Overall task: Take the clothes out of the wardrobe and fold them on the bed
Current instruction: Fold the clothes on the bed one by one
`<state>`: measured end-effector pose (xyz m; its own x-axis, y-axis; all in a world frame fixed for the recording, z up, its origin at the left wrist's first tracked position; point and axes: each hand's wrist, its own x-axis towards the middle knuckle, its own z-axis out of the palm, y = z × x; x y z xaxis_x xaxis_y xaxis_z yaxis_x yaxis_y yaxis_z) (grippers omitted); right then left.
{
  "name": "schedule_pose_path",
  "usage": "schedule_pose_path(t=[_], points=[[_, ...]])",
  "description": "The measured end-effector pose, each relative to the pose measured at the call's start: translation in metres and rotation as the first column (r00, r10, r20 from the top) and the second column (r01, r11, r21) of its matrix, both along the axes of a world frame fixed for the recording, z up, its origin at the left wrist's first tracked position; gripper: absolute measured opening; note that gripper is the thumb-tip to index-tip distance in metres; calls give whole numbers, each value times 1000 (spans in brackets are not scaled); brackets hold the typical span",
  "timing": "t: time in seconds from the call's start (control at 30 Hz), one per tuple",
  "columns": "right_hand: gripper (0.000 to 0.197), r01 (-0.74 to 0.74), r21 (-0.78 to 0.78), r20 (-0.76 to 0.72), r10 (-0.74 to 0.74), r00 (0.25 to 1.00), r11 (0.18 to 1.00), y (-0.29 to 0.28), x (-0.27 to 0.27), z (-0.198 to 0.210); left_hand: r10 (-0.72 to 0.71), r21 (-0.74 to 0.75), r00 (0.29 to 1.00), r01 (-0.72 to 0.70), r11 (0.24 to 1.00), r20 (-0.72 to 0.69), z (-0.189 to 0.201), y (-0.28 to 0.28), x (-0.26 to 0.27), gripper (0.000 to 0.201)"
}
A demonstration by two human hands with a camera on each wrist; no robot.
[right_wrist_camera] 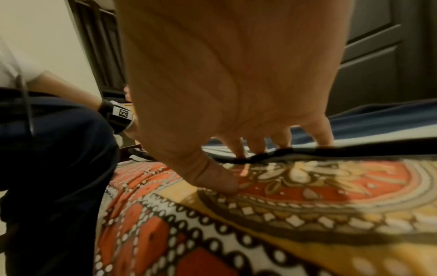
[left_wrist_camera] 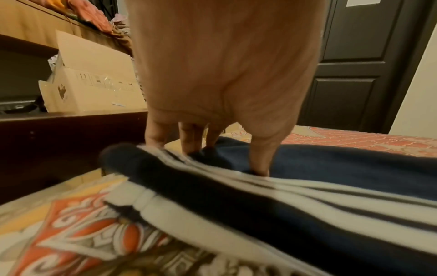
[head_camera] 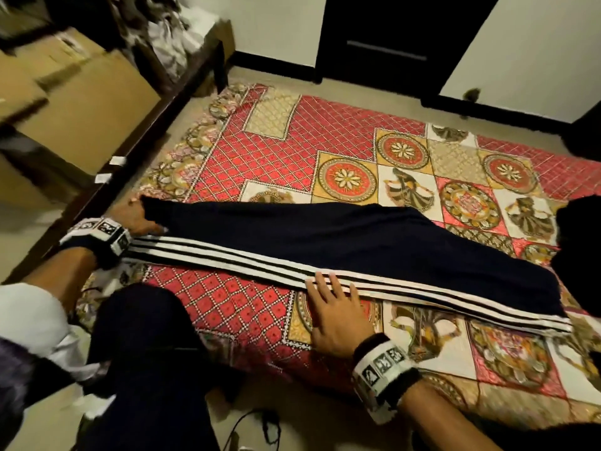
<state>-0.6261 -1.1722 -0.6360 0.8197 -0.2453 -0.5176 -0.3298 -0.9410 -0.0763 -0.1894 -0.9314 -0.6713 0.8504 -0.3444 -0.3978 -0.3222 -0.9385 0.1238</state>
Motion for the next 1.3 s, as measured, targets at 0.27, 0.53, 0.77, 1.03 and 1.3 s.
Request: schedule_pose_path(t=[0.27,0.53,0.77,1.03,1.3], points=[[68,206,121,239,-230,944,971,-10,34,30,159,-153,985,-148,977,63,-7,15,-8,72],[76,145,158,21,-150,988,977,-2,51,13,152,-244,969,-197,949,-193,-10,30,-2,49],[80,141,189,1,-144,990,972,-8,50,10,24,-391,995,-60,919,-97,70,17,-21,39],[78,211,208,-26,-210,977,955,6,54,24,-294,-368,955,282,886,23,185,-16,-25,51],[69,251,224,5,-259,966,942,9,55,24,-168,-342,986,157,926,-3,152,-20,-32,42]])
